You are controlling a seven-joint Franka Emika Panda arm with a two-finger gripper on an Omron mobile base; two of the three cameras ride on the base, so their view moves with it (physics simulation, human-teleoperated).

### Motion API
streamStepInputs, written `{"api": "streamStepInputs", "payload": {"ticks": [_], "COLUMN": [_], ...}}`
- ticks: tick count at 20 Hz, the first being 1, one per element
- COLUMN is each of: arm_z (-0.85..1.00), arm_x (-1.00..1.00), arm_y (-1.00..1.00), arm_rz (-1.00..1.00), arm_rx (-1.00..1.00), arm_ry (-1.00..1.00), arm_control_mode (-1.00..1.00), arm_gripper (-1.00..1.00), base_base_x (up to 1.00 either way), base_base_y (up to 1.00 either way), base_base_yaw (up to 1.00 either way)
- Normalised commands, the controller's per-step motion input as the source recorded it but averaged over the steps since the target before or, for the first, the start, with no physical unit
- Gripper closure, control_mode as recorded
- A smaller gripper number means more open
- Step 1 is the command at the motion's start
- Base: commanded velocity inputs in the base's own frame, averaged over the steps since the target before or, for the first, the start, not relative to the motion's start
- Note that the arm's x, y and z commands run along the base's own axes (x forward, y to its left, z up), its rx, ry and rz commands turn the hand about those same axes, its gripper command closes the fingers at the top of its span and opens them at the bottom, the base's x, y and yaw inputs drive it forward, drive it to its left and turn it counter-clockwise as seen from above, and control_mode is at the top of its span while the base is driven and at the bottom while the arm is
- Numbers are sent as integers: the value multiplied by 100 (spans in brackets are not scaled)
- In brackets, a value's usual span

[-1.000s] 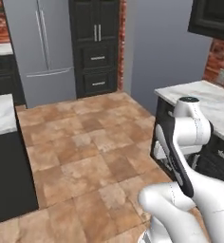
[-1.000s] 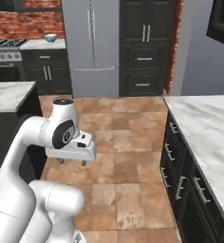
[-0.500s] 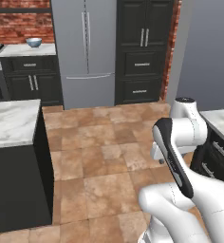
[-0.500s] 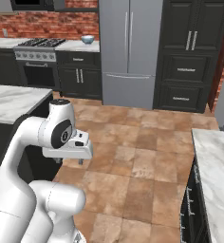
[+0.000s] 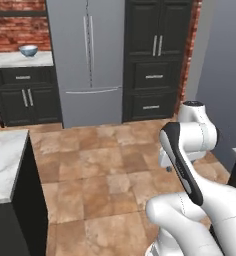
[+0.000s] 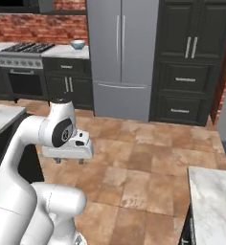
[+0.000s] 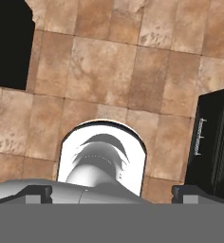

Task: Pick the cup and bowl from the counter and place them on the counter next to the sink.

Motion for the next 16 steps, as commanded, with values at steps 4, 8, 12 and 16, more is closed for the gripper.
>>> {"api": "streamStepInputs", "payload": {"ticks": [4,8,12,16], "arm_z": [0,0,0,0], "arm_x": [0,0,0,0], "arm_y": [0,0,0,0], "arm_rz": [0,0,0,0], "arm_rx": [0,0,0,0], "arm_ry": [0,0,0,0], "arm_control_mode": [100,100,100,100], "arm_gripper": [-100,-100,-100,-100], "base_base_x": [100,100,100,100], "base_base_y": [-39,-43,-39,-24], "base_base_yaw": [0,3,3,5]}}
